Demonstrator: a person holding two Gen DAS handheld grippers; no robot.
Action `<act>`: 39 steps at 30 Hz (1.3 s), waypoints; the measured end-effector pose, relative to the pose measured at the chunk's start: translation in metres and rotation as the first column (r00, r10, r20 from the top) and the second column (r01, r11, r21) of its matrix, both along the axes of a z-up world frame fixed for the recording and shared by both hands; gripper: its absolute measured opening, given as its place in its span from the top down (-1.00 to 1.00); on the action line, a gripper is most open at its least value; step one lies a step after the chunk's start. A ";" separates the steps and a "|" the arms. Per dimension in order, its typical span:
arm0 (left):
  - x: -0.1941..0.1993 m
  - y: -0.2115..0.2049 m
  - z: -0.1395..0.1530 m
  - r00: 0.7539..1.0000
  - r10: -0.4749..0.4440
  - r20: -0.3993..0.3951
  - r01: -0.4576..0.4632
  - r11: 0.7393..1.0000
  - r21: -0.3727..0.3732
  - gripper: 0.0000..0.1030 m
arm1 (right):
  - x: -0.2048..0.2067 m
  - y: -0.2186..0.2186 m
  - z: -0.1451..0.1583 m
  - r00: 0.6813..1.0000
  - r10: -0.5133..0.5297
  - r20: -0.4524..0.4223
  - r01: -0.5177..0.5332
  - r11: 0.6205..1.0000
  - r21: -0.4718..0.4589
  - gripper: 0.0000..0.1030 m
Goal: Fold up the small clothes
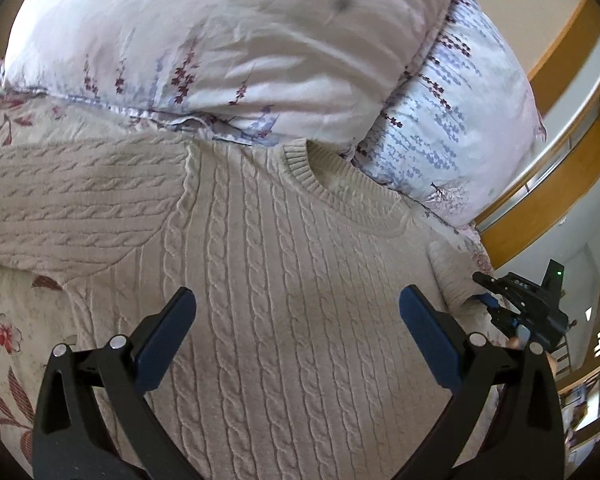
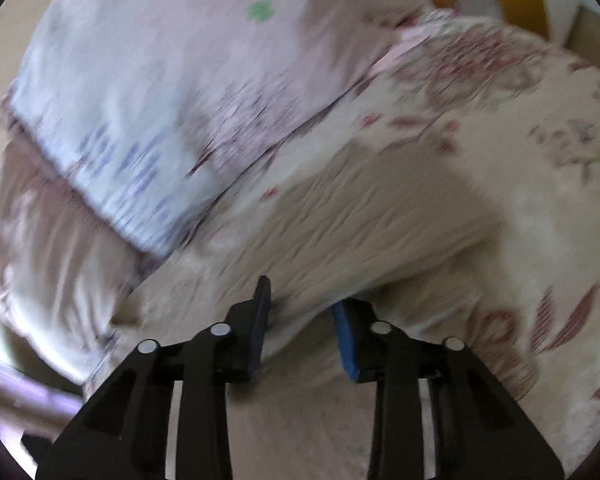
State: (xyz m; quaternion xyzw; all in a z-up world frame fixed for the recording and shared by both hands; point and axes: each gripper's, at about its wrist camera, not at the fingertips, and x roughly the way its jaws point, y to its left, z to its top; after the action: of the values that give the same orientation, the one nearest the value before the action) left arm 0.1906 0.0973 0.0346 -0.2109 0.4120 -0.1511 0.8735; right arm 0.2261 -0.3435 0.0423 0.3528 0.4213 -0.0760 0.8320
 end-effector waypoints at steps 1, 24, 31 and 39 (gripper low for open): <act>0.000 0.003 0.000 1.000 0.004 -0.001 -0.004 1.000 -0.007 -0.96 | 0.005 0.002 0.008 1.000 -0.008 0.005 0.008 0.997 -0.073 0.76; 0.039 -0.014 -0.038 0.978 -0.020 -0.206 -0.029 0.972 -0.233 -0.15 | -0.034 0.022 -0.014 0.980 0.194 -0.031 -0.179 0.947 0.266 0.16; 0.061 -0.017 -0.044 0.974 -0.005 -0.227 -0.037 0.983 -0.179 0.65 | -0.038 -0.025 -0.024 0.999 -0.040 0.003 0.038 0.963 0.267 0.43; 0.083 -0.020 -0.018 0.994 -0.004 -0.107 -0.001 0.999 -0.046 0.86 | -0.047 -0.005 0.006 0.990 -0.037 0.139 0.018 0.990 0.137 0.84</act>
State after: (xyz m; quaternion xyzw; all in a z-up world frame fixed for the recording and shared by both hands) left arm 0.2738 0.0778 0.0161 -0.2383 0.4549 -0.1498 0.8449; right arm 0.1792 -0.3486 0.0481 0.4187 0.3606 -0.0337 0.8328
